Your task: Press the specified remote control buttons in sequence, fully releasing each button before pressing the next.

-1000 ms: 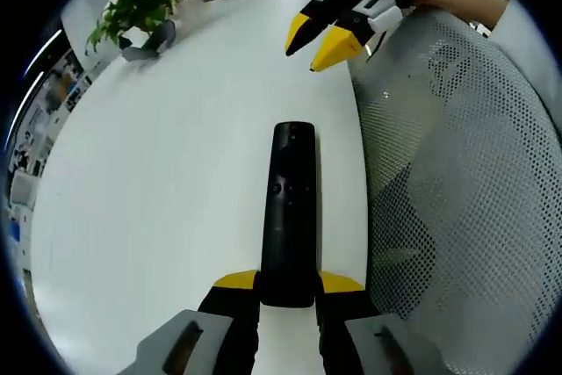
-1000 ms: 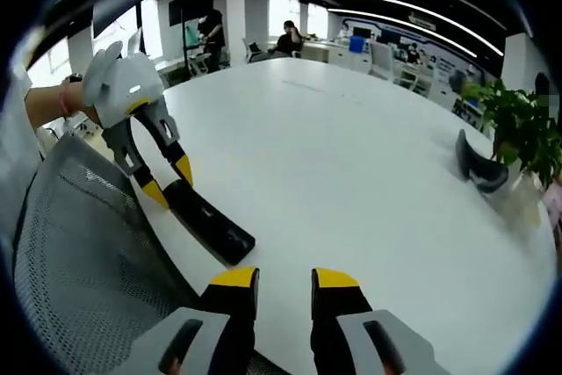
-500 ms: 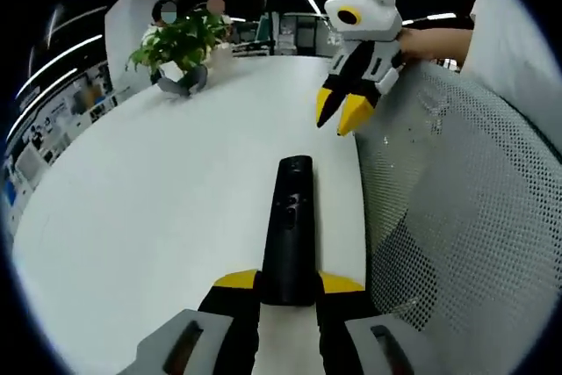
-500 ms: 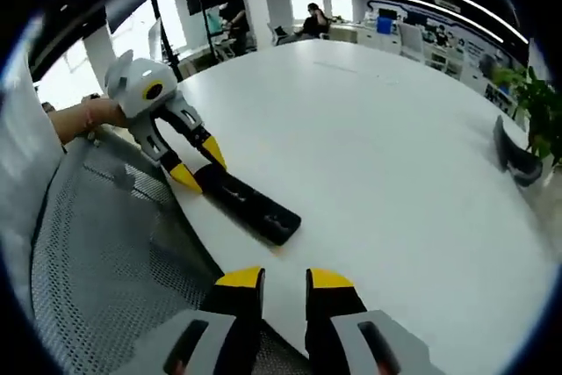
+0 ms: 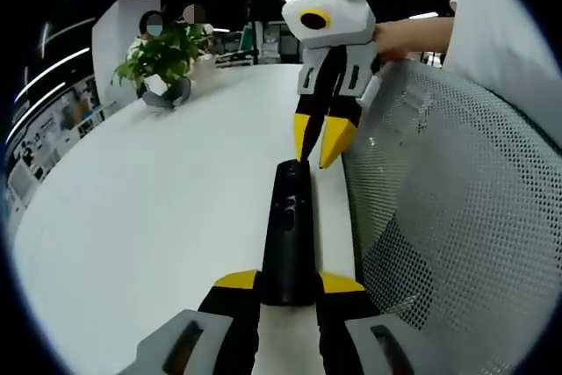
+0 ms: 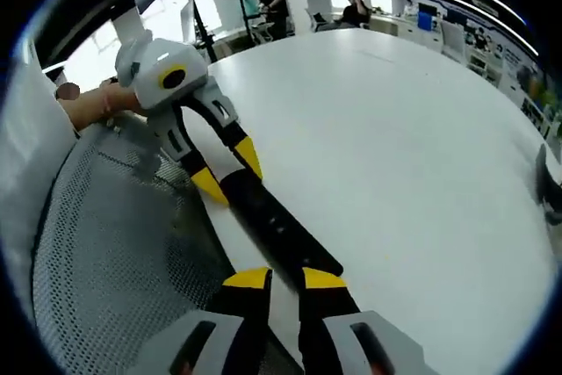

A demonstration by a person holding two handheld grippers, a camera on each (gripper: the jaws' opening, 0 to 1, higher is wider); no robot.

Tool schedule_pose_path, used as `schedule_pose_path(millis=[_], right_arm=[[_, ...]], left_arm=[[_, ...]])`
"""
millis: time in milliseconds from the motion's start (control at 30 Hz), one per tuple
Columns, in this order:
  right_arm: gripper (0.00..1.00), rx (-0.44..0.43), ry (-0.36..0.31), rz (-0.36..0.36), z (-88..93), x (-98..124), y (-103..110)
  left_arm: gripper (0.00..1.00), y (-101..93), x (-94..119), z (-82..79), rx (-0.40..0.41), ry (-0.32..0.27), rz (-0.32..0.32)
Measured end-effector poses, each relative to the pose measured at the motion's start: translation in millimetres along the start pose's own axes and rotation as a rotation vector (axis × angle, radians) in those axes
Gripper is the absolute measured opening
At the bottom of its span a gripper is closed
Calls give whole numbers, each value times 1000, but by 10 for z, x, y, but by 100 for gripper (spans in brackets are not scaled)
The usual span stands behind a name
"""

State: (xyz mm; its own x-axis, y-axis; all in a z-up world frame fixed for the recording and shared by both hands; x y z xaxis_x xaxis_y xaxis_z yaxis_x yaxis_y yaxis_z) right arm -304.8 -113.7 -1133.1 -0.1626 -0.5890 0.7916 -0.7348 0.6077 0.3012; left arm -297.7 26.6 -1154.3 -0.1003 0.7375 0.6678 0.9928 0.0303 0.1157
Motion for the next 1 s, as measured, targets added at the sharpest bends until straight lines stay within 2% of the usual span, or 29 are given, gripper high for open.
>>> schedule_pose_path(millis=[133,267,500,600,800,1000], right_arm=[[3,24,-8,-37,-101,-119,107],[0,91,29,-32,-119,-165,112],[0,66,24,-31,-168,-134,36],[0,75,26,2,-175,-84,-32],[0,134,99,60,-59,-19,-161],[0,142,115,57,4,28,-184]], left_arm=[[23,4,-10,16,-2,-1,0],[23,6,-18,26,-9,2,2],[23,13,-26,35,-6,6,1],[24,12,-24,28,-11,8,3],[23,11,-23,24,-26,7,4],[23,5,-38,18,-38,3,12]])
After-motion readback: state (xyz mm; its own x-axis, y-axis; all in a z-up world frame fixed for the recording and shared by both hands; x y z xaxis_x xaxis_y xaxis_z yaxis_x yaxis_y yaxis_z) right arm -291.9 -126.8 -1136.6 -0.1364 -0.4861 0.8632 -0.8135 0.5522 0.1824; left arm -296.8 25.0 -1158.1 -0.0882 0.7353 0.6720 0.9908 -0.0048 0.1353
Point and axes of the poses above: the point that each gripper's makers call its tool centre point, and the gripper's own axes: x roughly backward along the fingers, y roughly to its left, z roughly out of its underside, the point moved 5 cm from there along x, roughly backward along the fingers, and after that the axes turned 10 degrees about -x, right-handed, at the moved point
